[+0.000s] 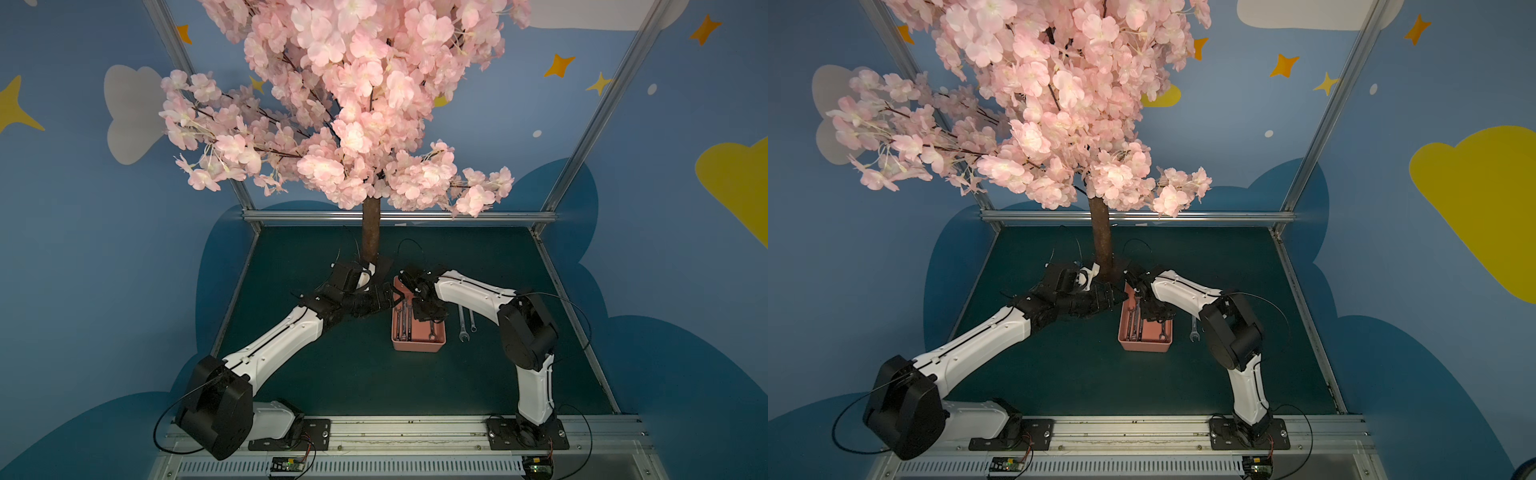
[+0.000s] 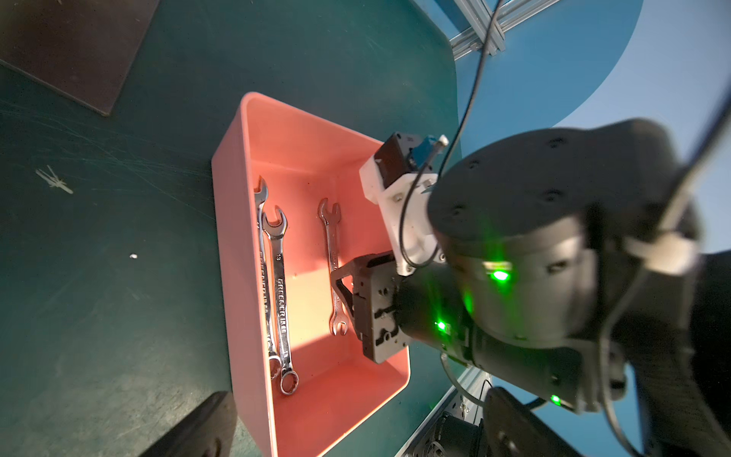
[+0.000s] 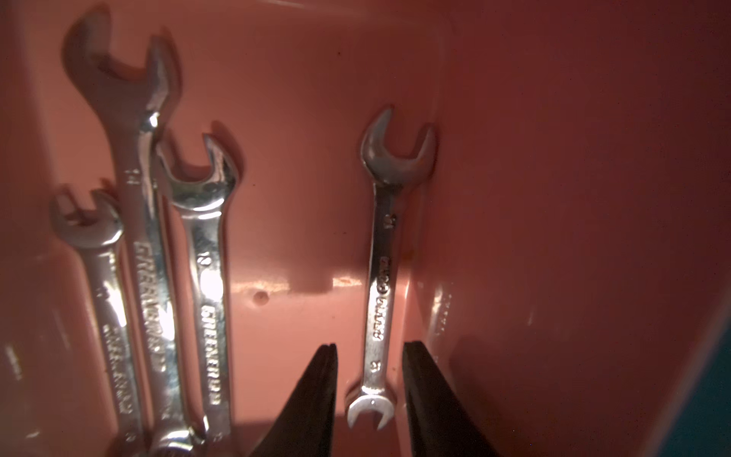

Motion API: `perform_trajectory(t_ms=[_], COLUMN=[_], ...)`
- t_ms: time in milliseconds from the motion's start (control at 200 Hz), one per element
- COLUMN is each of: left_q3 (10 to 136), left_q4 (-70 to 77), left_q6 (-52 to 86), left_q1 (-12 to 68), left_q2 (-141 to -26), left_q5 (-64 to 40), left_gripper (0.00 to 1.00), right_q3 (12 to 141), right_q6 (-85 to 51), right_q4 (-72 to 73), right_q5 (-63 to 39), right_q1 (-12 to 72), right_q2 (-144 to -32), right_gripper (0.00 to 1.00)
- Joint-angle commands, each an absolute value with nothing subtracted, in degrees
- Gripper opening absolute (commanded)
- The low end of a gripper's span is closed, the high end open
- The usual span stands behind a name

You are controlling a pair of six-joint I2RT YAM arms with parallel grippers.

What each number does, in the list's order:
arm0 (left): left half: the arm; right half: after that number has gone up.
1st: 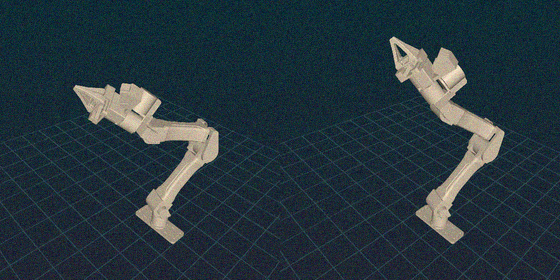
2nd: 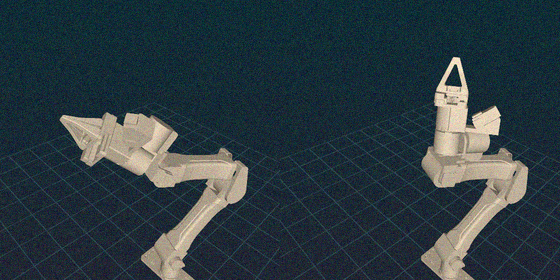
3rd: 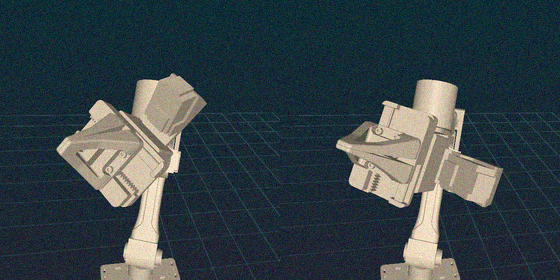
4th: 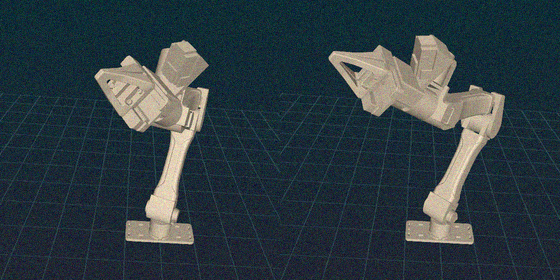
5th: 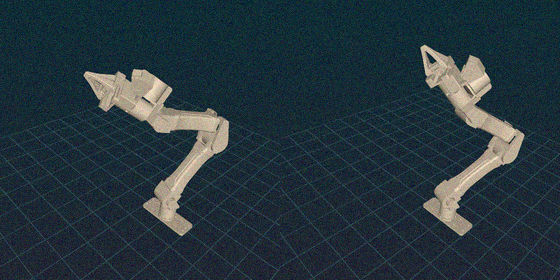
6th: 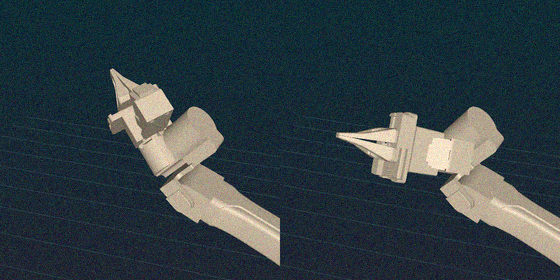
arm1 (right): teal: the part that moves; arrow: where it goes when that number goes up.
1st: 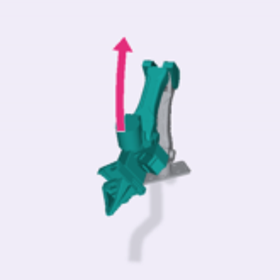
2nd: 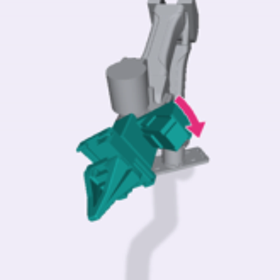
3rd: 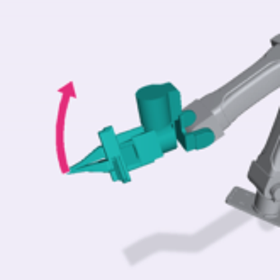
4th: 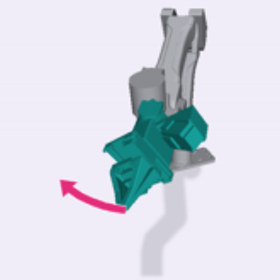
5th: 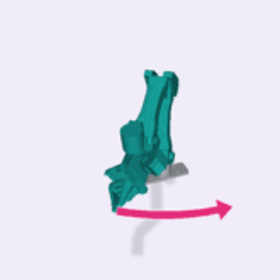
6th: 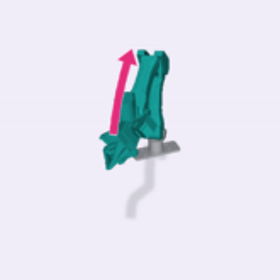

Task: Take out the wrench from the storage box
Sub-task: Pick up the wrench from the storage box.

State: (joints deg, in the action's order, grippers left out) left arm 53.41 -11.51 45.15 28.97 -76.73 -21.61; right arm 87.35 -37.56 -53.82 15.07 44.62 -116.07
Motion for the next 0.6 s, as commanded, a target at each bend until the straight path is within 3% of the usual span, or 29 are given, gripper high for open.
perform_trajectory(t_ms=[0, 596], left_q3=[53.0, 54.8], left_q4=[-10.5, -10.7], left_q6=[43.9, 44.1], left_q1=[28.4, 28.0], left_q2=[-76.6, -79.6], left_q5=[-23.0, -24.0], left_gripper=[1.00, 1.00], right_q3=[89.5, 84.2], right_q6=[-38.2, -37.7], right_q4=[-54.5, -44.5], right_q5=[17.6, 8.7], right_q1=[44.4, 42.0], right_q2=[-118.1, -120.4], right_gripper=[0.34, 0.31])
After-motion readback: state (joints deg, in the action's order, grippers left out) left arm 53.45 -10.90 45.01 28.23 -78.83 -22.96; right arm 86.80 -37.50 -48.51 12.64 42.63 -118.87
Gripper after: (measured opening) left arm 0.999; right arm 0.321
